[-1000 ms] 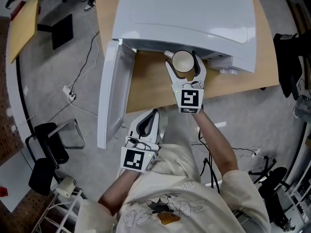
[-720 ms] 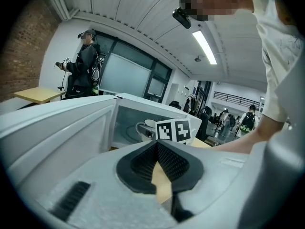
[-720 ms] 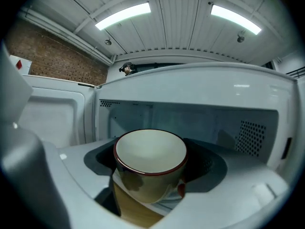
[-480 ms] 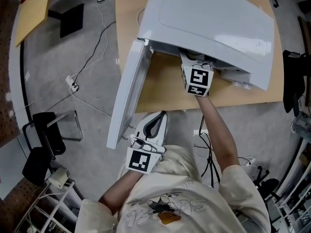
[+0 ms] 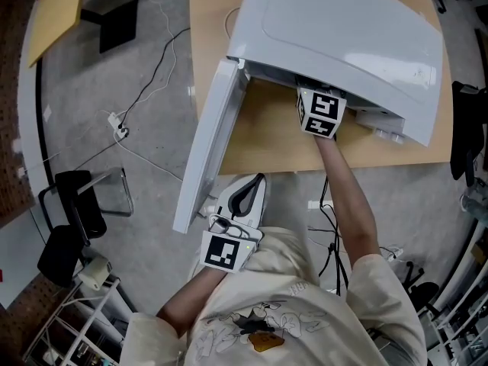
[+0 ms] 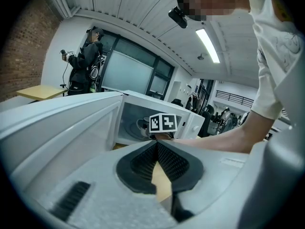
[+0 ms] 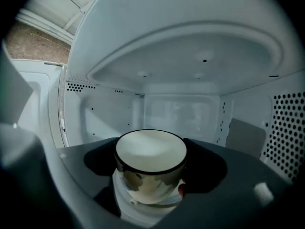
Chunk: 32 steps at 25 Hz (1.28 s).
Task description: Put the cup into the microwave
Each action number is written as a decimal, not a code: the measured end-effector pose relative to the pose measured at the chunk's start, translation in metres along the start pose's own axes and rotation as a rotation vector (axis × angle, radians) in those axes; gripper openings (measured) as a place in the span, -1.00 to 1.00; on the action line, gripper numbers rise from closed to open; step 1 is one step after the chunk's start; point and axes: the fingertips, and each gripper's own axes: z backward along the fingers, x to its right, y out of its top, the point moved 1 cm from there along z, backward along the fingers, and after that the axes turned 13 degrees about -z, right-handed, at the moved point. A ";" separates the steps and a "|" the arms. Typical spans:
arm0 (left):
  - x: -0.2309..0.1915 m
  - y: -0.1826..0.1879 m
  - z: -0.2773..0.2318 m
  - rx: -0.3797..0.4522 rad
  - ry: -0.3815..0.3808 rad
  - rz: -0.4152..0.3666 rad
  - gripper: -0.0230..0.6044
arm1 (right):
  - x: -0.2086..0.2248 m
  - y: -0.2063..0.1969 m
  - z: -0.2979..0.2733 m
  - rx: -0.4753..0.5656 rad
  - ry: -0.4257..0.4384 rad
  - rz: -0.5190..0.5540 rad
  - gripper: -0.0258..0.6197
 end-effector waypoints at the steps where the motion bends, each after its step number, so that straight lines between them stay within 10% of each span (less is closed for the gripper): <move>1: 0.000 0.000 0.000 0.001 0.001 0.000 -0.91 | 0.000 0.000 -0.001 0.001 0.001 -0.001 0.34; 21: 0.017 0.004 0.002 -0.002 -0.049 -0.043 -0.91 | -0.009 0.001 0.070 0.018 0.061 -0.006 0.50; 32: 0.023 0.033 -0.018 0.078 -0.068 -0.035 -0.91 | -0.020 0.026 0.166 -0.005 0.082 -0.041 -0.55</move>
